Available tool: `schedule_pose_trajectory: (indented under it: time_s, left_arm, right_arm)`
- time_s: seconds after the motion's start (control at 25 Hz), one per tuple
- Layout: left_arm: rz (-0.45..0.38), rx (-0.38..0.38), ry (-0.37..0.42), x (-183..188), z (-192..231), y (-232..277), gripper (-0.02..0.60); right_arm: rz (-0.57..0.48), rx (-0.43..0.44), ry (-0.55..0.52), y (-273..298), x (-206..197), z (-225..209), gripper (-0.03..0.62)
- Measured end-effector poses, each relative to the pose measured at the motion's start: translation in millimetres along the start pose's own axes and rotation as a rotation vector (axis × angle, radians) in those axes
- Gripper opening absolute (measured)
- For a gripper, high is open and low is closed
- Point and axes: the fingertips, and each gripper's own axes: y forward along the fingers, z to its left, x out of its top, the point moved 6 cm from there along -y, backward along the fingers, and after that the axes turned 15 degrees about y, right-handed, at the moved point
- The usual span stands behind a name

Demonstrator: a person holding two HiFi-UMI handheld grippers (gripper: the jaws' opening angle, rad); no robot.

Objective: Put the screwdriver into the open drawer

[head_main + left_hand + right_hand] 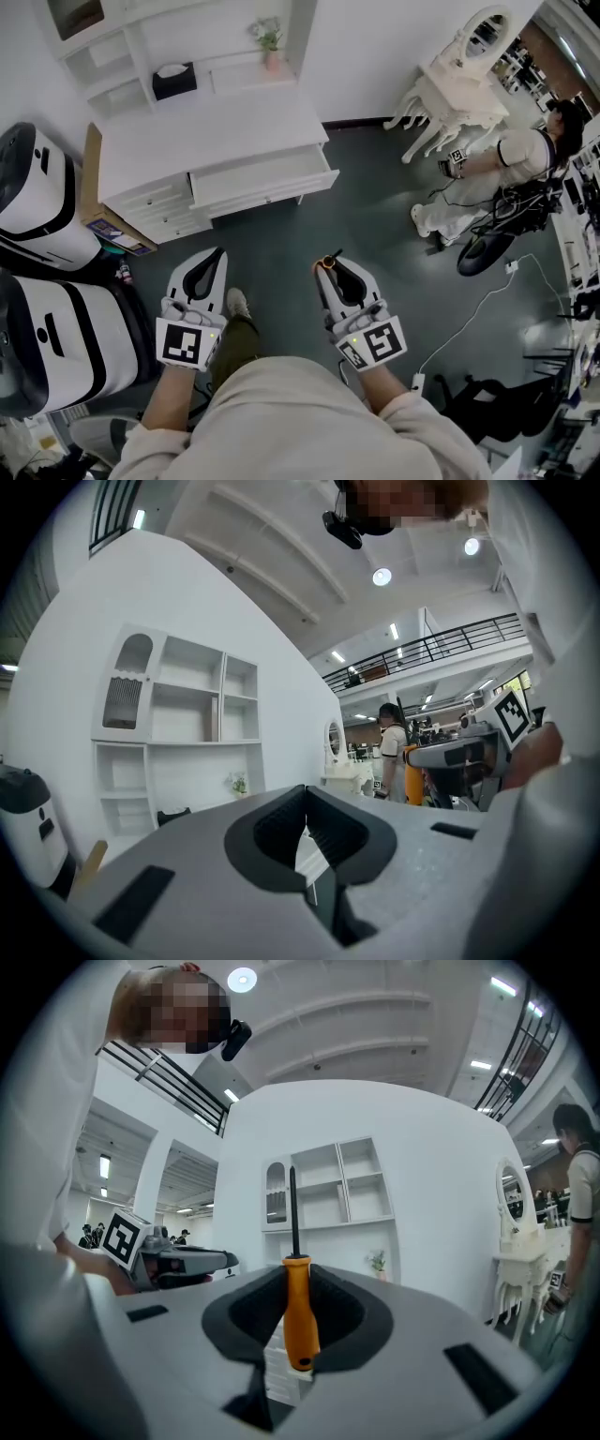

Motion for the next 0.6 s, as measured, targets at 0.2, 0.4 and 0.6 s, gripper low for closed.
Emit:
schedule_pose_trajectory:
  time_s: [0.2, 0.4, 0.6]
  left_arm:
    - [-0.005, -0.021, -0.005, -11.1, 49.4, 39.2, 0.005]
    - [0.002, -0.04, -0.018, -23.1, 92.6, 69.8, 0.005]
    - [0.016, -0.047, -0.017, -37.4, 123.1, 91.5, 0.005]
  right_arm:
    - [0.003, -0.026, -0.001, 61.0, 10.7, -14.3, 0.077]
    - [-0.001, -0.047, -0.007, 116.2, 19.0, -27.4, 0.077]
    - [-0.008, -0.071, 0.006, 155.3, 20.3, -43.7, 0.077]
